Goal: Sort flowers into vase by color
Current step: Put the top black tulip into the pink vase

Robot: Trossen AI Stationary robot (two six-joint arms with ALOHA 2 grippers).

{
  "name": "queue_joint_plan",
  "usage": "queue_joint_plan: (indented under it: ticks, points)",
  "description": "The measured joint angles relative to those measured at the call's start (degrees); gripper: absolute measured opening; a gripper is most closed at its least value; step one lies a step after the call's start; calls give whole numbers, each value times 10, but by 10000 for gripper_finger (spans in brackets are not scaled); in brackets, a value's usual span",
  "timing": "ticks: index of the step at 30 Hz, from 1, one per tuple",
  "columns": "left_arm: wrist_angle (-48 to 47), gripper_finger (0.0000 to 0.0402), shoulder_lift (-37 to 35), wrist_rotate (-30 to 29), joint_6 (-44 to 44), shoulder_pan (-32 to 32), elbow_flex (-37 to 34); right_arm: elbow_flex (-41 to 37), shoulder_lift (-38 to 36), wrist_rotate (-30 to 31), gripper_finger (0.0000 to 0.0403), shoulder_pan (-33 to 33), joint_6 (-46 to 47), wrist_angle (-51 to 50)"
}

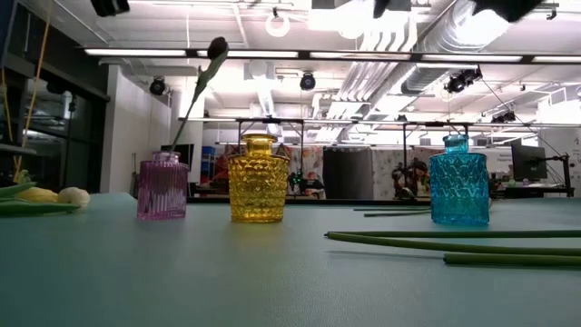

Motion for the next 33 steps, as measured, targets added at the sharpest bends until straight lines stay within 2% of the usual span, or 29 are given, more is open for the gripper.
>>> queue_joint_plan:
  ticks: [5, 7, 10, 13, 17, 21, 26, 33]
  points:
    - [0, 251, -30, -63, 84, 0, 0, 118, 125, 8, 0, 34, -73, -6]
    - [1, 251, -39, -86, 124, 0, 0, 168, 169, 37, 0, 39, -91, -33]
    - [0, 251, -48, -122, 176, 0, 0, 242, 232, 106, 0, 42, -105, -104]
    - [-1, 251, -54, -155, 215, 0, 0, 312, 287, 148, 0, 39, -105, -176]
    - [-2, 251, -58, -174, 238, 0, 0, 399, 348, 177, 0, 39, -106, -261]
    - [-13, 251, -59, -174, 239, 0, 0, 471, 388, 180, 0, 39, -130, -348]
    - [-34, 251, -58, -174, 224, 0, 0, 525, 415, 179, 0, 39, -135, -418]
    - [-35, 251, -58, -178, 223, 0, 0, 529, 430, 181, 0, 39, -130, -425]
